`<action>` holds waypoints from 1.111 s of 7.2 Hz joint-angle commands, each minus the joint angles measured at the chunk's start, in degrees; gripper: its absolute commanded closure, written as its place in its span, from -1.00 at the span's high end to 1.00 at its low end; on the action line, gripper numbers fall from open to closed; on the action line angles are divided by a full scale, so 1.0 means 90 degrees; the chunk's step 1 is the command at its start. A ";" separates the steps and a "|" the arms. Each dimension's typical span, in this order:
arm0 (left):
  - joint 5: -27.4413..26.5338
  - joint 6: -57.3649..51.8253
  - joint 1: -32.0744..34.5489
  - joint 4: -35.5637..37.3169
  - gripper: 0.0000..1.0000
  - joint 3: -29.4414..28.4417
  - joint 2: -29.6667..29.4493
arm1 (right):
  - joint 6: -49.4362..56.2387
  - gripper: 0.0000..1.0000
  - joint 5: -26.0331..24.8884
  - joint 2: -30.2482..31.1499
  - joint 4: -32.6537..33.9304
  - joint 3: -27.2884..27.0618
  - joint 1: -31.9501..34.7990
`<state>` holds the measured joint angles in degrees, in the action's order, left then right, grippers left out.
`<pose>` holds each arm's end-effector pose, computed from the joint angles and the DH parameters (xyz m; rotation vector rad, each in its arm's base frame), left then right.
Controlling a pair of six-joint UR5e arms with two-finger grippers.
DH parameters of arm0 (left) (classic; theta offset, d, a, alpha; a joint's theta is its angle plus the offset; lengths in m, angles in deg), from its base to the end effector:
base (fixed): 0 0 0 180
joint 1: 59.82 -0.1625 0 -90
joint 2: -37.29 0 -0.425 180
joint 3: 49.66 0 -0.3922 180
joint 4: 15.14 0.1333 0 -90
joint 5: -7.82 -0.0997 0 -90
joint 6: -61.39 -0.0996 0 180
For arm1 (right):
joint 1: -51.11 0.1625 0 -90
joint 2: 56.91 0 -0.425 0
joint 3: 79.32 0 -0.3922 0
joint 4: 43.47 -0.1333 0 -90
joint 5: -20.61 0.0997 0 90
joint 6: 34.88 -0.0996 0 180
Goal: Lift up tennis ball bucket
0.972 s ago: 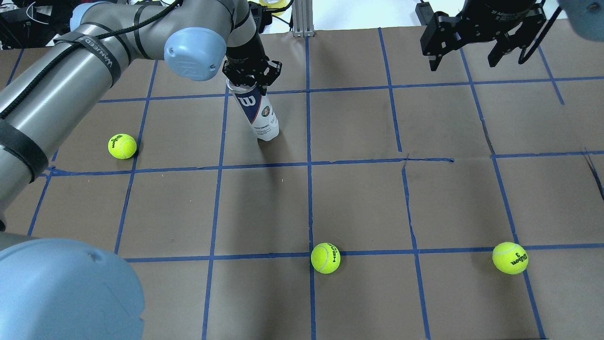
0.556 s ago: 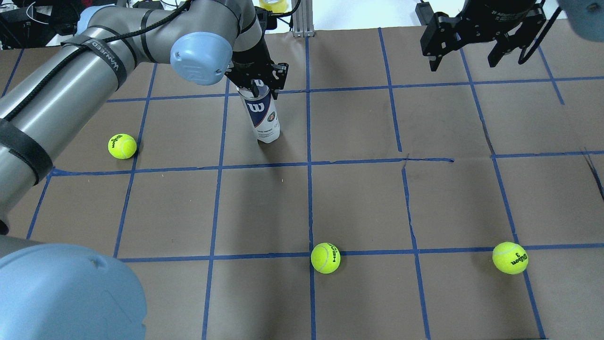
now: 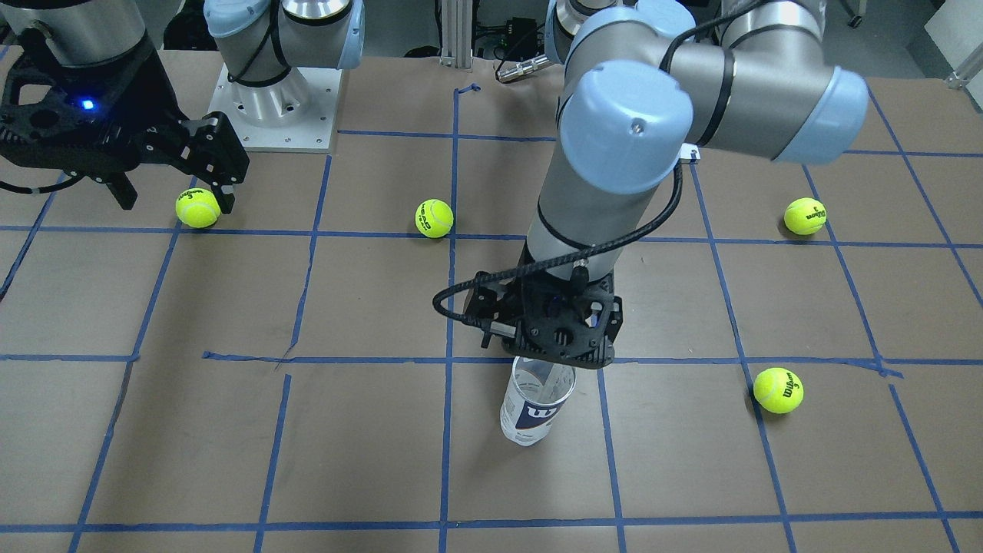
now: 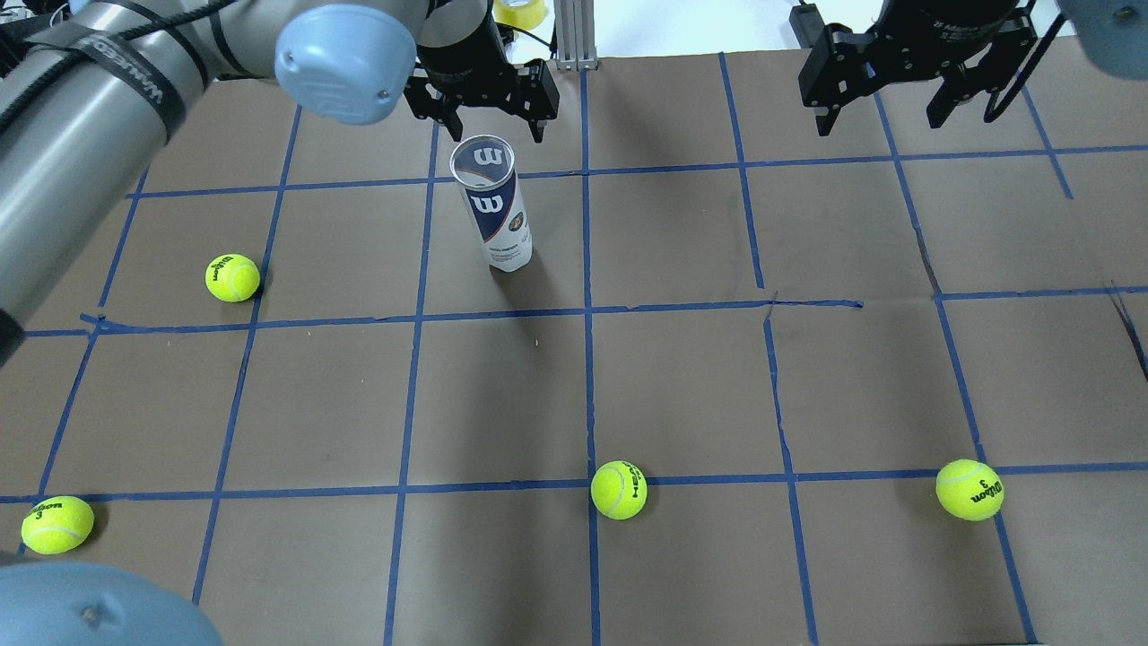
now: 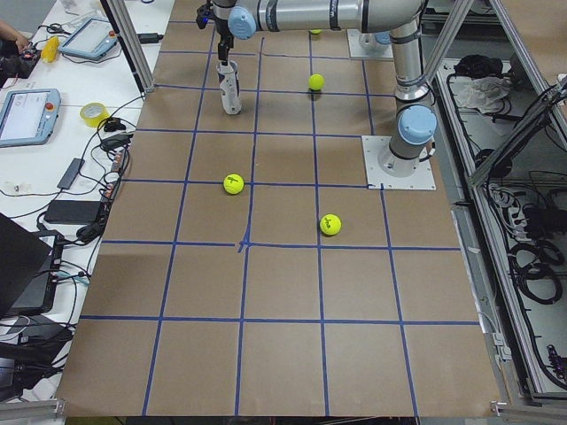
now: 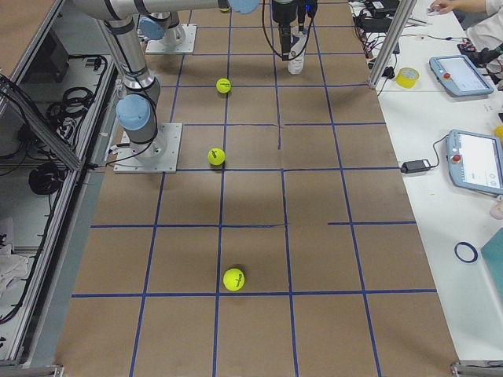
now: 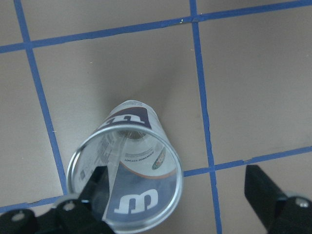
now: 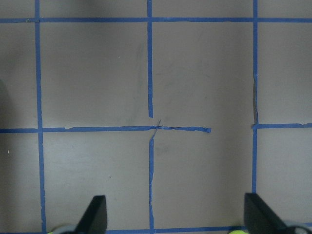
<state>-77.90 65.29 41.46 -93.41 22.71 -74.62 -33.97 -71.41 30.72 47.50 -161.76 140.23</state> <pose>-0.2674 -0.6211 0.4420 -0.2034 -3.0383 0.1815 0.1218 -0.5199 0.5343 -0.0021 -3.1003 0.1659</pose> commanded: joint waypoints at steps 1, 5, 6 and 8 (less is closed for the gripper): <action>-0.0075 -0.0149 -0.0556 -0.1056 1.00 -0.0483 0.0460 | -0.0003 1.00 0.0039 0.0000 0.0020 0.0000 0.0000; -0.0818 -0.0345 -0.1107 -0.1801 1.00 0.0382 0.1476 | 0.0006 1.00 0.0000 0.0000 -0.0009 0.0000 0.0000; -0.0837 -0.0355 -0.1165 -0.1443 1.00 0.0773 0.1604 | -0.0003 1.00 0.0000 0.0000 -0.0009 0.0000 0.0000; -0.1051 -0.0986 -0.1399 -0.1333 1.00 0.1224 0.2013 | -0.0003 1.00 0.0000 0.0000 -0.0009 0.0000 0.0000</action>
<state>-86.37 59.66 29.93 -106.14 31.35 -58.72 -33.96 -71.41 30.72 47.42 -161.76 140.22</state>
